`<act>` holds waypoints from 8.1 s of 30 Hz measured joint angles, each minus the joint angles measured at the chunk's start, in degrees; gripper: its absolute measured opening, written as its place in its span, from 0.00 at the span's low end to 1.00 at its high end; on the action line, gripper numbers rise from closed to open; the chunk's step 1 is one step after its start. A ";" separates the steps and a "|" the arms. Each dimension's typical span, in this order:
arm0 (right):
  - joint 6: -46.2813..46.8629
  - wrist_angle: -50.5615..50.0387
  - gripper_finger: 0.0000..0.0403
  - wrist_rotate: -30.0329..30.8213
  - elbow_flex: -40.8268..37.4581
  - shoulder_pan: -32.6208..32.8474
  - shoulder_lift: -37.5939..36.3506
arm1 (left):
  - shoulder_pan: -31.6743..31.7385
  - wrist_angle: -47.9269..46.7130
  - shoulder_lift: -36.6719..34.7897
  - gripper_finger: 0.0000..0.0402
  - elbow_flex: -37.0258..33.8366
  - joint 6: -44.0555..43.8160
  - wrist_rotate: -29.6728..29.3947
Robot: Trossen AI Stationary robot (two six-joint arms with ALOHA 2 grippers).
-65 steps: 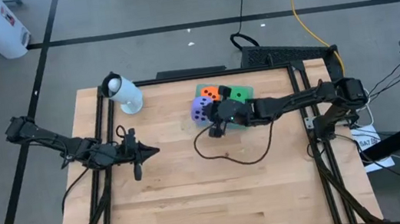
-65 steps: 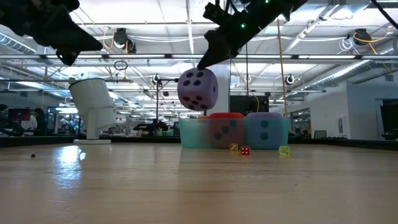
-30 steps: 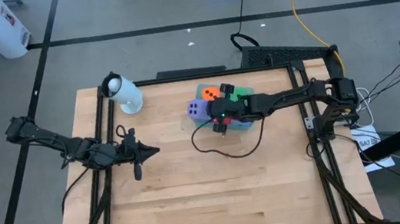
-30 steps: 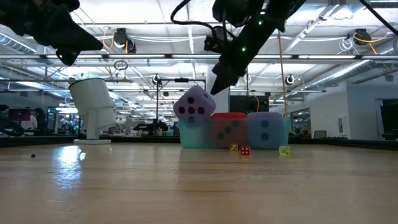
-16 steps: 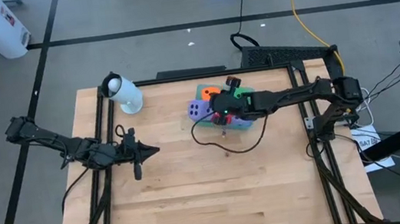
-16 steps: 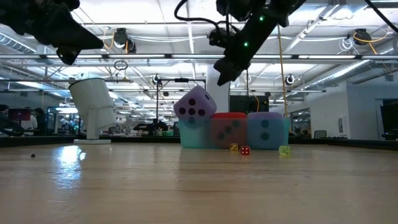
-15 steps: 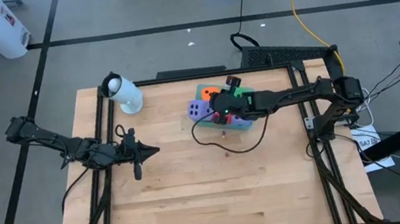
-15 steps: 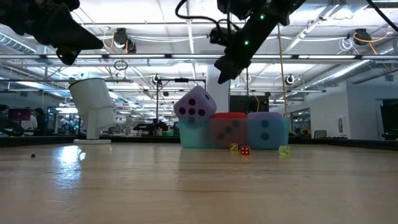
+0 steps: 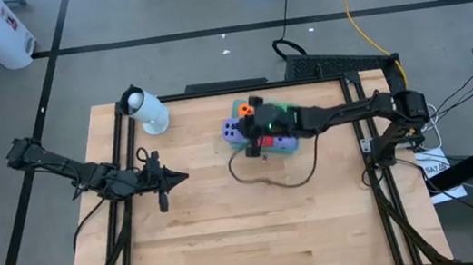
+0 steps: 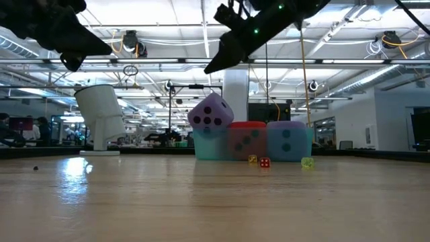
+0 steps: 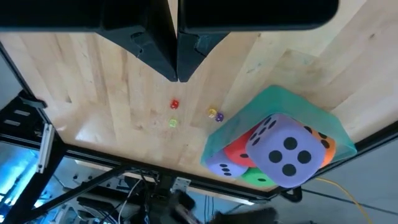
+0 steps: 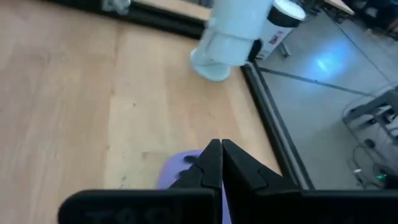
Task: Pick & Place Dice
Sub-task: Put the large purple die into the blue bin, then put the small green die into the blue bin
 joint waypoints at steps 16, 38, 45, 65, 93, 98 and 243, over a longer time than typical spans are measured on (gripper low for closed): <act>2.14 -0.75 0.00 -12.89 0.26 -8.07 6.13 | 0.20 0.55 0.00 0.01 0.00 2.17 -0.91; 7.04 -5.14 0.00 -10.90 -1.16 -10.27 15.33 | 1.25 -0.13 -0.02 0.01 0.00 2.70 -0.85; 8.09 -3.70 0.00 -9.56 -2.49 -9.71 13.52 | 1.25 -0.10 -0.01 0.01 0.00 2.74 -0.83; 12.31 1.41 0.00 -4.10 -12.07 -7.35 11.05 | 1.25 0.15 -0.01 0.01 0.00 2.06 -0.81; 8.92 2.59 0.00 0.18 -14.94 -1.88 8.81 | 1.25 0.11 -0.02 0.01 0.00 1.89 -1.14; 7.67 6.98 0.00 1.70 -15.12 -0.46 5.21 | 1.25 0.16 -0.02 0.01 0.00 1.86 -1.14; 17.79 44.67 0.01 -9.81 -60.84 15.67 -47.09 | -16.62 2.36 -11.24 0.01 -0.04 12.53 -20.85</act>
